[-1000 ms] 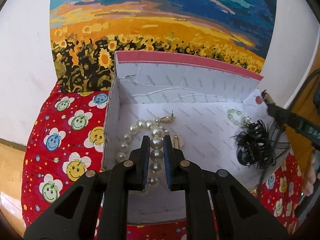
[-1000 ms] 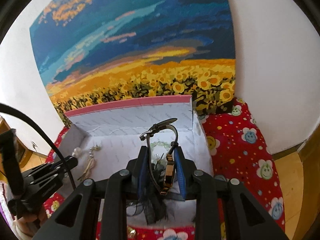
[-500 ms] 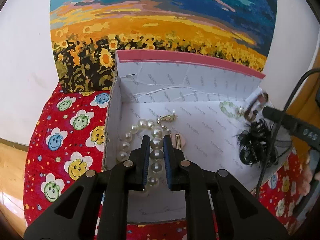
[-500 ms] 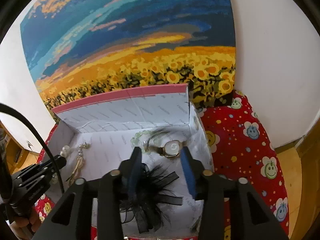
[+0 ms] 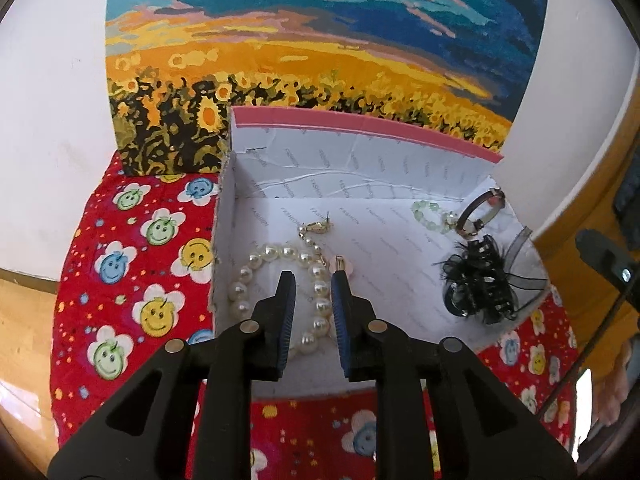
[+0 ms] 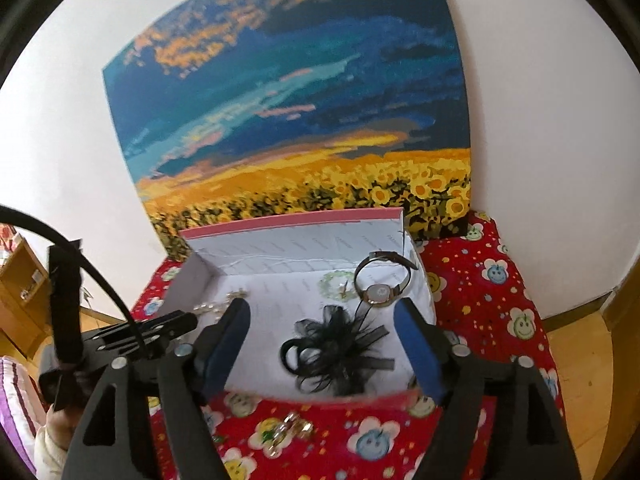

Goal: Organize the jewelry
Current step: 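Withdraw both open grippers out of the pink box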

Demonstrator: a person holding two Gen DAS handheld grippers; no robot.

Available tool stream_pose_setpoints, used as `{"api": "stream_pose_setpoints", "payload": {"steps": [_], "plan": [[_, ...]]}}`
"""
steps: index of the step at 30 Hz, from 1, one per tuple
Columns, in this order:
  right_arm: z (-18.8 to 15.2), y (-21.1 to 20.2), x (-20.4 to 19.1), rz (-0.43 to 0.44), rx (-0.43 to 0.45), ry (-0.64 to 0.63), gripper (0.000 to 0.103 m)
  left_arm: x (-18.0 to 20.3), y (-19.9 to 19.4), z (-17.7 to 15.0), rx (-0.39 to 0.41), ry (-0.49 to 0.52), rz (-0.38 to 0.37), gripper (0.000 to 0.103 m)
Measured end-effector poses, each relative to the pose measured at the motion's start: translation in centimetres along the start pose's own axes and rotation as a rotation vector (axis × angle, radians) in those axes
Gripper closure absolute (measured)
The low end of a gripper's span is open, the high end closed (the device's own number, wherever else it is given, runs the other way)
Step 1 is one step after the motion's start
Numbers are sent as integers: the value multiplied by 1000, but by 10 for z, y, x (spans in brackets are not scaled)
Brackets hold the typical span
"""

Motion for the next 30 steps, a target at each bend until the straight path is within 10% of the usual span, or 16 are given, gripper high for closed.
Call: {"api": "stream_pose_setpoints", "payload": {"steps": [3,6,15,30], "plan": [[-6,-16,1,17,4,19,22,5,-12,-4,3,0,-2,70],[-16,-28,2,31,0,34,21,12,-28,-10,22,17,20,27],[-49,-51,5,64,-24,60,20,26,-90,-36,65,37,87,27],[-98,-56,16,89,-73,70,16,-15,-190,-106,-12,59,422,27]]}}
Point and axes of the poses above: each gripper's, at about its wrist camera, not at the fingertips, and y roughly the way its jaws point, x to its right, z to its top, the point moved 4 cm from there along y, roughly the way its jaws point, and after that the axes turned 15 degrees about -z, right-handed, at the moved point
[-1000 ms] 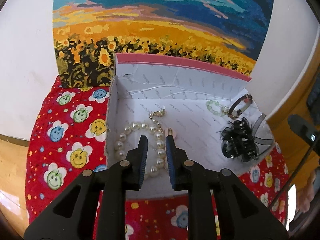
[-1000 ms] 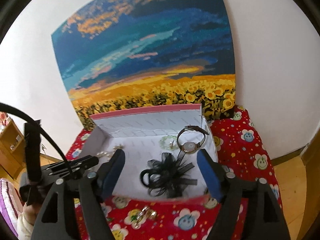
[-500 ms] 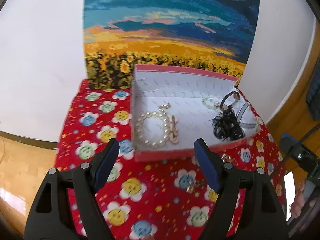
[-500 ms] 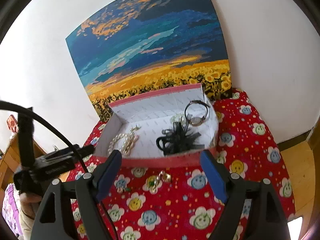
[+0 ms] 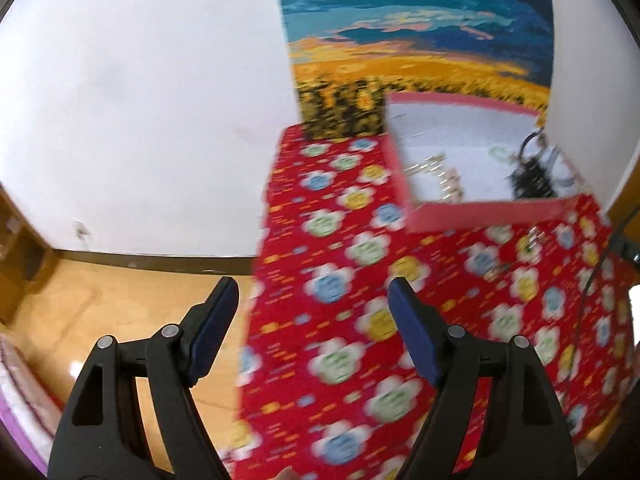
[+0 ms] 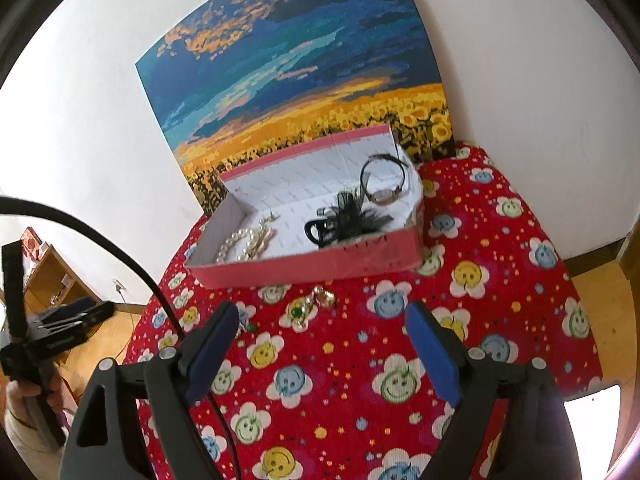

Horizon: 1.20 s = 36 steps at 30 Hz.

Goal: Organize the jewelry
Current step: 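Withdraw both open grippers out of the pink box, then grasp the small gold earring on the bedspread with the left gripper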

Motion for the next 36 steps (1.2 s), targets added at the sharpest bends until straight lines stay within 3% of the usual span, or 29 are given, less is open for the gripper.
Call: {"api": "stream_pose_setpoints", "payload": {"steps": [3,13,19,23,26,28,34,36], "plan": [[-8,3,1,-17,-6,-5,16,-4,-4,-12,-21,10,15,27],[-26,6,5,-46,-37,-21,15,73,44,-32,-63,49,-212,27],[-33,7,16,-64,-41,16,13,114,72,-34,-56,110,-285,28],[-38,12,21,-147,-18,-5,12,132,86,-36,-51,170,-307,29],[-41,15,22,-186,-6,-18,12,142,97,-36,-76,167,-340,41],[-42,18,23,-194,-8,-7,12,144,108,-37,-104,151,-365,54],[-43,25,23,-182,-38,3,12,146,117,-25,-82,142,-375,69],[-44,28,23,-178,-49,8,11,144,122,-20,-81,134,-380,69]]}}
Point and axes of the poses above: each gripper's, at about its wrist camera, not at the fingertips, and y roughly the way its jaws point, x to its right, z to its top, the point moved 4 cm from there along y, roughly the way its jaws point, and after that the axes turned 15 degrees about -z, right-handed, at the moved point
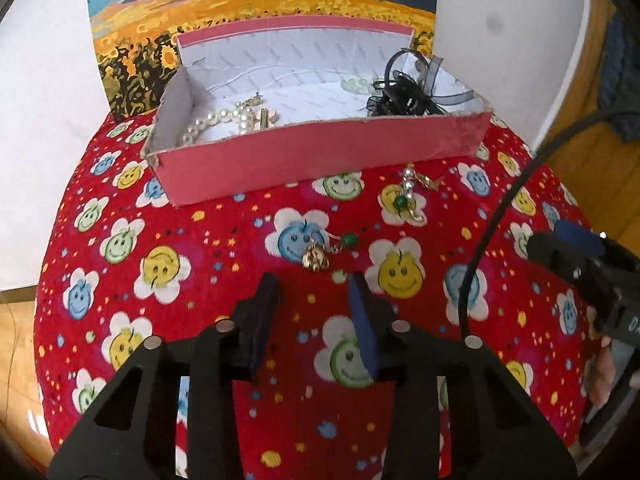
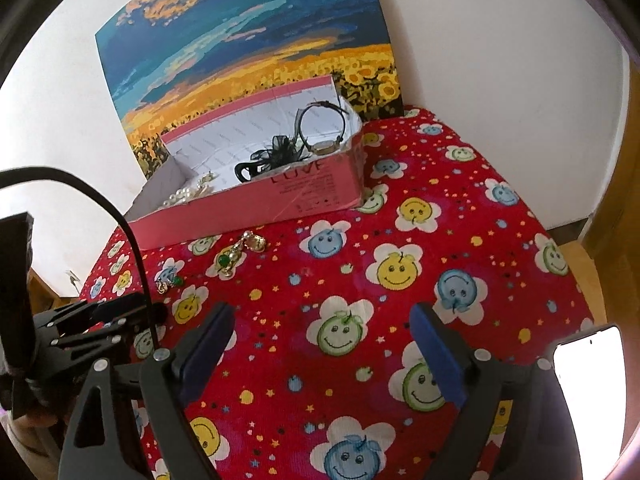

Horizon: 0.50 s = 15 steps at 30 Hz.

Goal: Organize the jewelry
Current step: 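Grasp the small gold earring on the bedspread with the left gripper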

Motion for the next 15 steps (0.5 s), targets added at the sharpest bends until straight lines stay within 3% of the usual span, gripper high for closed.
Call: {"api": "stream_pose_setpoints", "payload": {"steps": [4,9,11,13,15], "plan": [[-4,8,4,-12,-48,31,10,-3,5,7,14,-1,0,70],[-8,5,1,-10,-40,21,9,0,10,10,30,23,9,74],[-8,5,0,-10,-40,16,9,-1,10,12,36,19,6,78],[-8,5,0,-6,-40,15,8,-2,10,13,42,12,2,90],[-8,5,0,-3,-40,18,8,-4,10,13,49,-4,-10,90]]}}
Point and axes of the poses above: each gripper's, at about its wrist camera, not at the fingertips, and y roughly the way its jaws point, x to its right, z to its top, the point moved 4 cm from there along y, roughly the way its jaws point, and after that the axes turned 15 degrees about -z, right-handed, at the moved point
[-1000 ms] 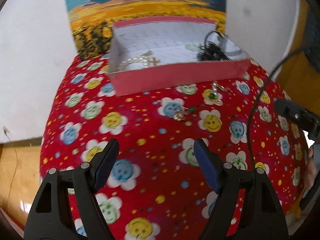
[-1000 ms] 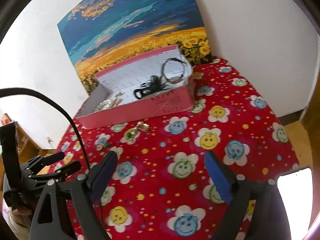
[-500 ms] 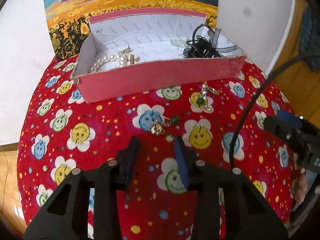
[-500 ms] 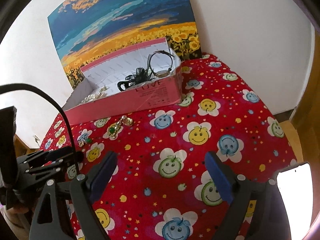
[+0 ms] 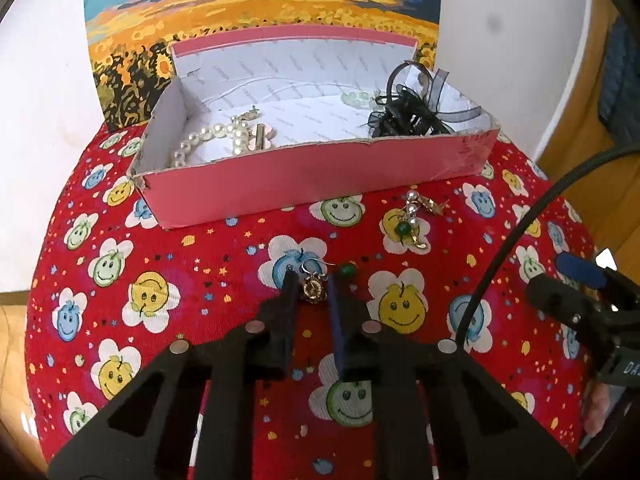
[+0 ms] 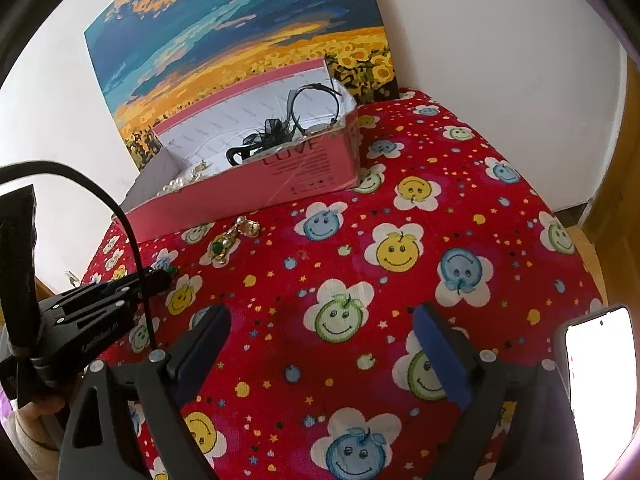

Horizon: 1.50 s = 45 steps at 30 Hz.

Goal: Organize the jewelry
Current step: 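Grasp the small gold earring on the bedspread with the left gripper, then grasp the gold pendant earring with the right gripper while the left holds its earring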

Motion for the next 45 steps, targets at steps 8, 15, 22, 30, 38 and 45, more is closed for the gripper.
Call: {"api": "stream_pose_setpoints", "payload": {"steps": [8,15,22,30,38,45], "plan": [[9,-7,2,-4,32,-9,9,-21,-20,1,80,-73,53,90],[28,-5,0,-34,63,-19,10,-37,-27,1,110,-134,55,90],[35,12,-33,21,14,-84,37,-40,-26,0,111,-156,58,90],[41,31,-65,56,-3,-176,69,-41,-25,0,106,-160,63,90],[45,45,-79,39,-14,-225,73,-45,-24,-2,100,-180,45,90],[50,49,-77,50,-22,-208,84,-46,-24,-2,103,-182,45,90]]}}
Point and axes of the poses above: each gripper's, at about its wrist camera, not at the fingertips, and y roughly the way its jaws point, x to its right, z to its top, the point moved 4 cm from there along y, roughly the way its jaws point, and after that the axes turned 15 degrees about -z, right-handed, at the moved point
